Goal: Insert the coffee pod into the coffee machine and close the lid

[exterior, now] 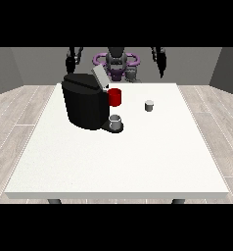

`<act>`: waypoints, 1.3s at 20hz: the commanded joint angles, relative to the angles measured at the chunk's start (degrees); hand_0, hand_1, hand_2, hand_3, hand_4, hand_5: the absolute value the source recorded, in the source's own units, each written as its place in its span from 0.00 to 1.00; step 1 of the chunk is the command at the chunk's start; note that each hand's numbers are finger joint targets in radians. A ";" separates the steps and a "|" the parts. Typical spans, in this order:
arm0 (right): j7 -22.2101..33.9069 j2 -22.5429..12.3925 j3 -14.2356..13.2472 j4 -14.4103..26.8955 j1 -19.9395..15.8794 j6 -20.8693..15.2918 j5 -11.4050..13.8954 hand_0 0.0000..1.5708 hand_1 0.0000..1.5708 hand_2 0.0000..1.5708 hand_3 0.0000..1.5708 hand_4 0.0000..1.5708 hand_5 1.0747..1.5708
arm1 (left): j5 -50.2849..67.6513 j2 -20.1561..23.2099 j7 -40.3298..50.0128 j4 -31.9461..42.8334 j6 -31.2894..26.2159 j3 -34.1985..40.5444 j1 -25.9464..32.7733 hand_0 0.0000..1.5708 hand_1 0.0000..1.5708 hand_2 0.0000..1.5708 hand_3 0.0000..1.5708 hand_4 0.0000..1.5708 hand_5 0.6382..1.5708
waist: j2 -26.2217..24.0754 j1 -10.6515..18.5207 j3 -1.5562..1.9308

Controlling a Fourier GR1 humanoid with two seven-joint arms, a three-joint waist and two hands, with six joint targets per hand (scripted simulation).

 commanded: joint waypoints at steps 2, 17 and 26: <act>-2.19 -0.16 -1.47 2.73 0.67 0.68 -0.67 0.00 0.00 0.00 0.00 0.00 1.00 | -2.03 3.47 -1.18 -0.10 -2.76 -0.38 -0.47 0.00 0.00 0.00 0.00 0.00 1.00 | -0.67 0.11 -1.94; -2.57 1.67 -0.46 3.03 -5.04 -9.12 8.85 0.00 0.00 0.00 0.00 0.00 1.00 | -10.85 16.68 -6.86 9.86 -11.62 2.38 -10.22 0.00 0.00 0.00 0.00 0.00 1.00 | 4.97 -4.47 -1.97; 2.21 5.23 4.33 2.05 -8.95 -11.43 12.77 0.00 0.00 0.00 0.00 0.00 1.00 | -17.96 20.94 -3.13 21.20 -13.40 1.73 -20.10 0.00 0.00 0.00 0.00 0.00 1.00 | 9.72 -9.21 -1.99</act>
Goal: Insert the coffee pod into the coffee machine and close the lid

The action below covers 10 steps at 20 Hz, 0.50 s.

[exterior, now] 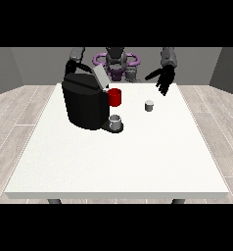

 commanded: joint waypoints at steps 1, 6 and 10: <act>1.37 0.80 2.14 0.30 -2.51 -1.40 3.10 0.00 0.00 0.00 0.00 0.00 1.00 | -2.46 3.32 0.67 6.50 -2.00 0.99 -5.56 0.00 0.00 0.00 0.00 0.00 1.00 | 3.41 -1.77 -0.02; 1.56 1.72 1.41 2.89 -5.86 -1.27 -0.63 0.00 0.00 0.00 0.00 0.00 1.00 | -5.26 2.70 -2.08 12.79 -1.64 0.47 -8.81 0.00 0.00 0.00 0.00 0.00 1.00 | 6.45 -0.92 -0.01; -0.47 0.25 -2.88 7.60 -8.14 -0.37 -2.21 0.00 0.00 0.00 0.00 0.00 1.00 | -10.76 1.48 -1.52 14.25 0.04 -3.04 -9.77 0.00 0.00 0.00 0.00 0.00 1.00 | 6.57 0.08 0.02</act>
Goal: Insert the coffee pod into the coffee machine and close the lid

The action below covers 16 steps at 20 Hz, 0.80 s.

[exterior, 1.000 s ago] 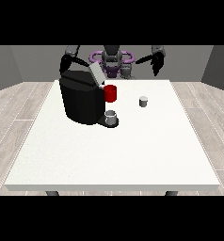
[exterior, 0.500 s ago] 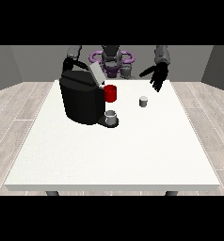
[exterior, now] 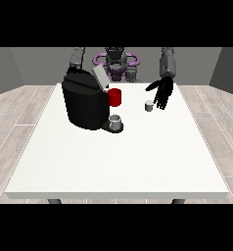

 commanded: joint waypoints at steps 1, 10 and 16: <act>1.72 1.22 2.09 -0.35 0.37 -0.58 1.02 0.00 0.00 0.00 0.00 0.00 1.00 | -3.98 1.10 -5.13 7.86 2.17 0.35 -1.42 0.00 0.00 0.00 0.00 0.00 1.00 | 0.35 -0.25 -0.02; 3.99 -1.30 -0.34 4.10 -2.98 1.46 0.56 0.00 0.00 0.00 0.00 0.00 1.00 | -14.31 -5.01 -4.47 10.99 14.08 -4.25 -4.49 0.57 0.57 0.61 0.52 0.24 1.00 | -1.65 -0.37 -0.02; -3.29 -0.86 -0.69 7.05 -0.90 3.47 -1.76 0.00 0.00 0.00 0.00 0.00 1.00 | -19.22 -1.21 -7.15 15.86 12.30 -5.74 -6.11 0.52 0.52 0.61 0.51 0.23 1.00 | -0.46 -0.92 0.01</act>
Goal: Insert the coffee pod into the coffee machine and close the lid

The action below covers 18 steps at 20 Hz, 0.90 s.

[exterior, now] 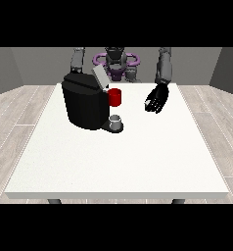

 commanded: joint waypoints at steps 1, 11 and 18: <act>3.28 0.99 1.41 -0.73 -1.58 -0.98 0.45 0.00 0.00 0.00 0.00 0.00 1.00 | -4.34 0.64 -0.39 4.51 -0.17 -1.81 -1.67 0.48 0.48 0.61 0.52 0.22 1.00 | -0.93 -0.62 -0.02; -0.49 -3.17 -2.19 5.55 0.81 0.60 1.08 0.00 0.00 0.00 0.00 0.00 1.00 | -10.35 -1.02 1.71 8.28 -3.79 -4.53 -2.65 0.50 0.50 0.62 0.55 0.25 1.00 | -3.88 0.12 -0.01; 2.63 0.76 0.79 4.99 1.80 -4.04 3.82 0.00 0.00 0.00 0.00 0.00 1.00 | -9.65 -3.52 -2.45 10.76 -4.19 -2.21 -4.35 0.81 0.81 0.83 0.79 0.32 1.00 | -7.10 1.11 -0.01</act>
